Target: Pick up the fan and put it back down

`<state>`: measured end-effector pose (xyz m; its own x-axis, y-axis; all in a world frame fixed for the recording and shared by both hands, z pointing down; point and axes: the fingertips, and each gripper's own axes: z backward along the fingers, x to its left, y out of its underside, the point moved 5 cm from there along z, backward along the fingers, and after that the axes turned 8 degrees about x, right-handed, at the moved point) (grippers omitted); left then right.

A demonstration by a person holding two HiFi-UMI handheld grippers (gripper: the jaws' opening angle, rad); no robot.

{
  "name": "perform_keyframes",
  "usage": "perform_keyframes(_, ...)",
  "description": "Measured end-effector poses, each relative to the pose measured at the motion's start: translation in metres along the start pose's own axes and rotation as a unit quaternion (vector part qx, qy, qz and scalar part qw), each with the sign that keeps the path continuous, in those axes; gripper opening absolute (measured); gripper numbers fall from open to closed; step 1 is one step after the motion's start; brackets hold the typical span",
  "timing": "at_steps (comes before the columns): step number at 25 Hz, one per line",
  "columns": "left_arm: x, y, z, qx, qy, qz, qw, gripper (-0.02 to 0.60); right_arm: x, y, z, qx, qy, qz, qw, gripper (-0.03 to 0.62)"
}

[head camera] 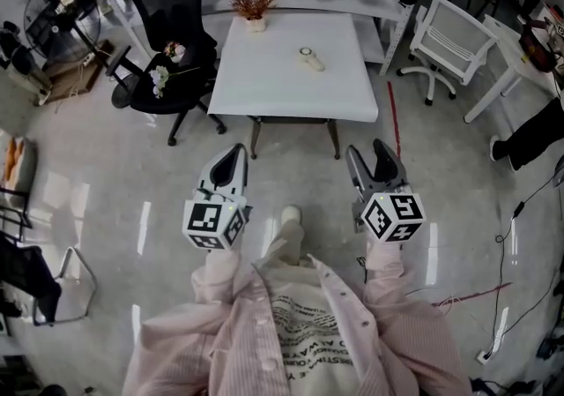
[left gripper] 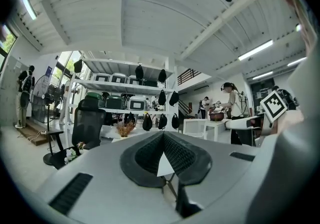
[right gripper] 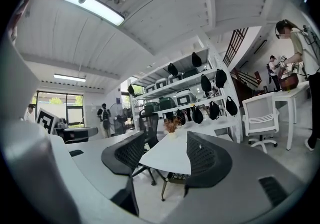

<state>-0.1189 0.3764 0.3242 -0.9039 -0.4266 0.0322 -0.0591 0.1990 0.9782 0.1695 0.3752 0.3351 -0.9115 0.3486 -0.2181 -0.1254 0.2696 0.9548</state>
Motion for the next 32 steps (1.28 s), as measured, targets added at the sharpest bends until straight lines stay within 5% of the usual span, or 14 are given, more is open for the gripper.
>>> perform_keyframes(19,0.072,-0.013,-0.162,0.032,0.028,0.010,0.9990,0.002,-0.068,-0.014,-0.145,0.042,0.037,-0.033,0.998,0.229)
perform_keyframes(32,0.132,-0.023,-0.245,0.032,0.045,0.032,0.9980,0.002,-0.072,-0.035,-0.239,0.058,0.032,-0.028,0.997,0.229)
